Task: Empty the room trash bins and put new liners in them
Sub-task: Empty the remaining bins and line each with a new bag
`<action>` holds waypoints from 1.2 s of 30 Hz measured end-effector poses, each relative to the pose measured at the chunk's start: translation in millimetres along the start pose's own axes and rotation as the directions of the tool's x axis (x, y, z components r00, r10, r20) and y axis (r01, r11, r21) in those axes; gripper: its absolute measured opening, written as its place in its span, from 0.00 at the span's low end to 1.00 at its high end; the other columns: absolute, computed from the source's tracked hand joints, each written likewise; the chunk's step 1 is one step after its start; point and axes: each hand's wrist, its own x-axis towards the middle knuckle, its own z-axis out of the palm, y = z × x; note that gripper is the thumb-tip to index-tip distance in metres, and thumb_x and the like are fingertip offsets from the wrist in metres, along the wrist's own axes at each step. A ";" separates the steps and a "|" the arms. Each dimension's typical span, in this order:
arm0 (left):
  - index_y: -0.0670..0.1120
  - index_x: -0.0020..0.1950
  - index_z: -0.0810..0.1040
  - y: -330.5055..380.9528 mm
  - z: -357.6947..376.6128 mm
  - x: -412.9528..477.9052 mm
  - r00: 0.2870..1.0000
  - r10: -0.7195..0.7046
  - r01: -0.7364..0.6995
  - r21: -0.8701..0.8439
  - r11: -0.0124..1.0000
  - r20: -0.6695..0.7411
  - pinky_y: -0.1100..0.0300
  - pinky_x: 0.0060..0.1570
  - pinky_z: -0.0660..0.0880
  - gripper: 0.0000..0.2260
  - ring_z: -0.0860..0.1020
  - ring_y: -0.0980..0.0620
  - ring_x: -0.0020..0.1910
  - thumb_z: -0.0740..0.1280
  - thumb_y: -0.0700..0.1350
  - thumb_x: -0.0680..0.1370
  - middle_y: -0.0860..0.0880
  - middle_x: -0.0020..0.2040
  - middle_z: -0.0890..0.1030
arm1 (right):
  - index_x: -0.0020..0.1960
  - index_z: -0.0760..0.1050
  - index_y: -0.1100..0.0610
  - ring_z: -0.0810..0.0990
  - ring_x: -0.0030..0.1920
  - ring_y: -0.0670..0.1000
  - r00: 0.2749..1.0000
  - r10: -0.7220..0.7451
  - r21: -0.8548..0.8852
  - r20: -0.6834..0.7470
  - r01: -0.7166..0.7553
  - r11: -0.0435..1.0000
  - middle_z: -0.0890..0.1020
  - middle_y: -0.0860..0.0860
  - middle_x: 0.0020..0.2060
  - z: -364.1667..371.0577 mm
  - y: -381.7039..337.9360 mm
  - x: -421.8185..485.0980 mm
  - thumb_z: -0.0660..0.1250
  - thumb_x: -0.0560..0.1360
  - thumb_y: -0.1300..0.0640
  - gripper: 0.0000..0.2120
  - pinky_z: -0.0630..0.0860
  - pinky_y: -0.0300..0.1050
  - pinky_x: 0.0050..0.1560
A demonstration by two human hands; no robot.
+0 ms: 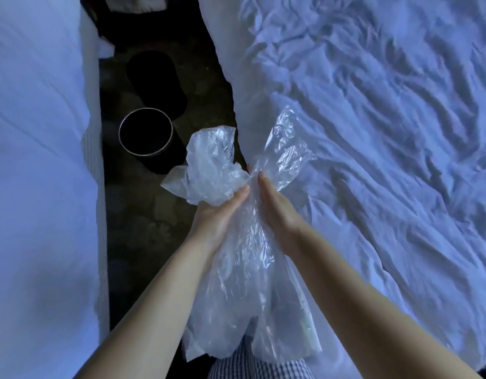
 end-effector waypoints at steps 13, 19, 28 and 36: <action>0.47 0.48 0.80 147.8 38.5 156.6 0.999 -0.050 0.052 0.100 0.994 -0.018 0.72 0.37 0.74 0.04 0.79 0.60 0.38 0.70 0.44 0.75 0.52 0.44 0.81 | 0.55 0.79 0.66 0.80 0.54 0.64 0.950 0.094 0.255 -0.297 -0.016 0.967 0.81 0.67 0.51 -38.0 -144.6 138.3 0.54 0.82 0.51 0.21 0.75 0.48 0.51; 0.48 0.49 0.80 178.6 3.7 190.0 0.994 -0.108 0.109 0.022 0.994 -0.018 0.56 0.46 0.77 0.03 0.81 0.50 0.46 0.67 0.46 0.77 0.47 0.50 0.83 | 0.40 0.77 0.59 0.72 0.28 0.50 0.931 0.042 0.356 -0.362 0.096 0.930 0.73 0.54 0.28 -42.0 -170.7 173.4 0.54 0.83 0.55 0.19 0.69 0.36 0.27; 0.49 0.45 0.78 233.9 -76.5 255.2 0.995 -0.103 0.103 -0.018 0.995 0.011 0.59 0.37 0.76 0.03 0.81 0.52 0.42 0.66 0.44 0.78 0.49 0.44 0.82 | 0.41 0.82 0.54 0.73 0.31 0.49 0.898 0.054 0.286 -0.436 0.082 0.955 0.74 0.56 0.34 36.7 -215.3 241.8 0.59 0.80 0.46 0.19 0.68 0.42 0.35; 0.46 0.51 0.82 286.6 -177.8 314.0 0.978 -0.176 0.156 0.168 0.973 0.115 0.62 0.34 0.78 0.07 0.83 0.54 0.38 0.71 0.45 0.74 0.48 0.42 0.84 | 0.73 0.63 0.58 0.65 0.71 0.51 0.970 0.147 0.189 -0.196 -0.109 0.976 0.69 0.51 0.69 149.9 -252.5 307.8 0.54 0.80 0.44 0.27 0.63 0.34 0.57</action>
